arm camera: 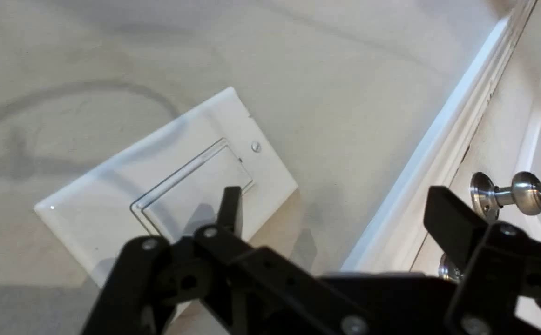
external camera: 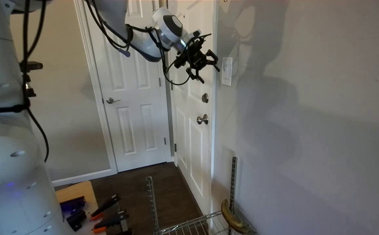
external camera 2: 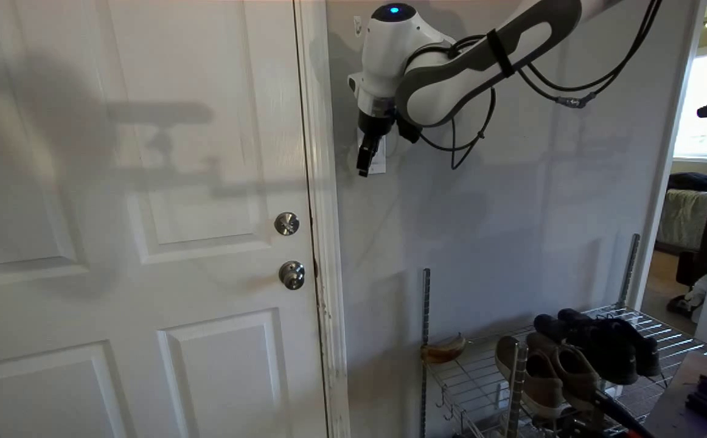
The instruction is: Push the light switch downwards
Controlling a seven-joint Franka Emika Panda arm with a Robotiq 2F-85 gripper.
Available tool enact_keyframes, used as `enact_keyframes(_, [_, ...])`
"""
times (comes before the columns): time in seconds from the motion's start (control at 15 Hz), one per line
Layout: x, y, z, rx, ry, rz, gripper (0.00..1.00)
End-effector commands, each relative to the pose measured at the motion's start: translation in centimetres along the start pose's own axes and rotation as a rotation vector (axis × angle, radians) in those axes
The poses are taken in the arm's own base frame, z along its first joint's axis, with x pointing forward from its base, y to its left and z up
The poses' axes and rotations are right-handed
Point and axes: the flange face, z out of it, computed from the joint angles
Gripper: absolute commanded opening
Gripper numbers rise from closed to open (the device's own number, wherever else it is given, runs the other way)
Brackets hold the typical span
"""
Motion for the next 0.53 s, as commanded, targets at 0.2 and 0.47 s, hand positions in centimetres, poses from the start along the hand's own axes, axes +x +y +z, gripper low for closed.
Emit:
enact_keyframes(0.2, [1.5,0.1,-0.8,-0.059,0.0,0.061,1.0])
enact_keyframes(0.47, [2.4,-0.5,-2.0,-0.082,-0.01,0.087,1.0])
